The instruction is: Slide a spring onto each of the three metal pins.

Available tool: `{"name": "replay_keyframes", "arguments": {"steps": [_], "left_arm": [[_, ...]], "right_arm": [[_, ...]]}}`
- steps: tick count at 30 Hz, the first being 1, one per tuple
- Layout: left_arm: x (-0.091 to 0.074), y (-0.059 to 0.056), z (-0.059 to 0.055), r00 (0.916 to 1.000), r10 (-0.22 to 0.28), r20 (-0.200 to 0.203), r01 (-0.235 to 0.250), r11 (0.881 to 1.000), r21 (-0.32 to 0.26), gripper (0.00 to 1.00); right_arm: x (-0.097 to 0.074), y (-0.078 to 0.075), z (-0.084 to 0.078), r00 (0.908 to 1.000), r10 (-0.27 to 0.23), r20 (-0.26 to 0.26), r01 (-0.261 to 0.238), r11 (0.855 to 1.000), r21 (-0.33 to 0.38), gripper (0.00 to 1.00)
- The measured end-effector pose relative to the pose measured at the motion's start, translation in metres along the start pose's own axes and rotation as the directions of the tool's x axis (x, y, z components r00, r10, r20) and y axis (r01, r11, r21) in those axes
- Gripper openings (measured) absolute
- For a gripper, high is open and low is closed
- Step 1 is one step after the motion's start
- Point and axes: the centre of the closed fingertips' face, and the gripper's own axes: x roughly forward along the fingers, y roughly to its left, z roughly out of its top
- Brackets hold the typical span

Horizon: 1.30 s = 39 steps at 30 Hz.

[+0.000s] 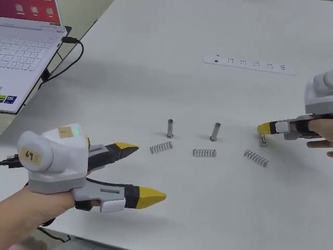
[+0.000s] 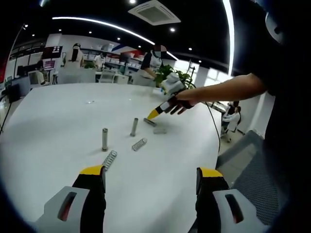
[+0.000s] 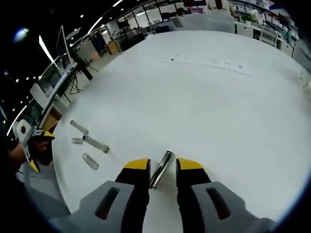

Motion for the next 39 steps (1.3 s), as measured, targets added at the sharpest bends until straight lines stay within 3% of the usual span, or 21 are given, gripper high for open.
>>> {"name": "replay_keyframes", "arguments": {"steps": [13, 16, 27, 34, 39], "left_arm": [[0.0, 0.002, -0.003, 1.0, -0.001, -0.007, 0.001, 1.0, -0.006, 0.72], [0.0, 0.003, -0.003, 1.0, -0.001, -0.007, 0.001, 1.0, -0.005, 0.72], [0.001, 0.003, -0.002, 1.0, -0.004, -0.004, 0.004, 1.0, -0.006, 0.72], [0.0, 0.004, -0.001, 1.0, 0.0, -0.001, 0.0, 1.0, -0.007, 0.72], [0.0, 0.004, -0.002, 1.0, 0.001, -0.002, -0.001, 1.0, -0.005, 0.71]], "right_arm": [[0.009, -0.003, -0.003, 0.9981, -0.048, -0.04, 0.048, 0.999, 0.013, 0.14], [0.01, -0.004, -0.008, 0.9958, -0.063, -0.066, 0.064, 0.998, 0.012, 0.09], [0.01, -0.005, -0.007, 0.99, -0.109, -0.089, 0.113, 0.993, 0.032, 0.06], [0.008, -0.003, -0.01, 0.9894, -0.104, -0.101, 0.106, 0.994, 0.009, 0.05], [0.002, 0.001, -0.009, 0.9935, -0.084, -0.077, 0.085, 0.996, 0.006, 0.05]]}}
